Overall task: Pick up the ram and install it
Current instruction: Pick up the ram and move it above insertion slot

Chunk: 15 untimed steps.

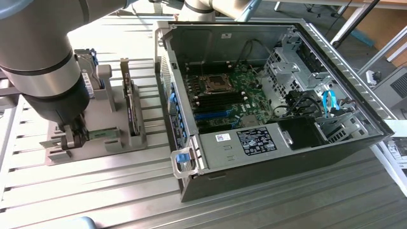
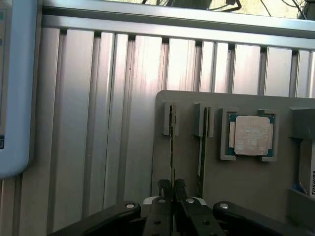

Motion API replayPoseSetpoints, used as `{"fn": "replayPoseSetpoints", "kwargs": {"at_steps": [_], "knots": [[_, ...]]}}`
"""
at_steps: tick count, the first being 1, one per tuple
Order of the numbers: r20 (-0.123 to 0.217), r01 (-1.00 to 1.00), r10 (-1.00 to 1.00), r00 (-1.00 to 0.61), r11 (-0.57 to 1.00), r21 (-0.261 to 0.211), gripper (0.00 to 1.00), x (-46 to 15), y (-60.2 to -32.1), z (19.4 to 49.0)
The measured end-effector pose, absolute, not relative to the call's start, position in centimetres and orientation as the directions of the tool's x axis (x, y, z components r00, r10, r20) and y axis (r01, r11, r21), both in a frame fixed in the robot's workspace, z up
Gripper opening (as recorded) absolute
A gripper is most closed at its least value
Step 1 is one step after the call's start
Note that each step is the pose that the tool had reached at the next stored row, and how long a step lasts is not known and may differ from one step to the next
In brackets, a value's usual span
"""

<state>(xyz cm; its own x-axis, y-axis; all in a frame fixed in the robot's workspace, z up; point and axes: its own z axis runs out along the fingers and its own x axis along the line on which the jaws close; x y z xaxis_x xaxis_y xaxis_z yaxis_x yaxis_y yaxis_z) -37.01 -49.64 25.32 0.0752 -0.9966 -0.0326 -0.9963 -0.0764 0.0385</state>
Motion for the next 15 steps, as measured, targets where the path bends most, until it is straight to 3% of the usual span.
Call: {"fn": "replayPoseSetpoints", "kwargs": {"at_steps": [15], "knots": [[-0.032, -0.996, -0.997, 0.075, -0.076, 0.039, 0.14, -37.0, -49.6, 28.6]]}}
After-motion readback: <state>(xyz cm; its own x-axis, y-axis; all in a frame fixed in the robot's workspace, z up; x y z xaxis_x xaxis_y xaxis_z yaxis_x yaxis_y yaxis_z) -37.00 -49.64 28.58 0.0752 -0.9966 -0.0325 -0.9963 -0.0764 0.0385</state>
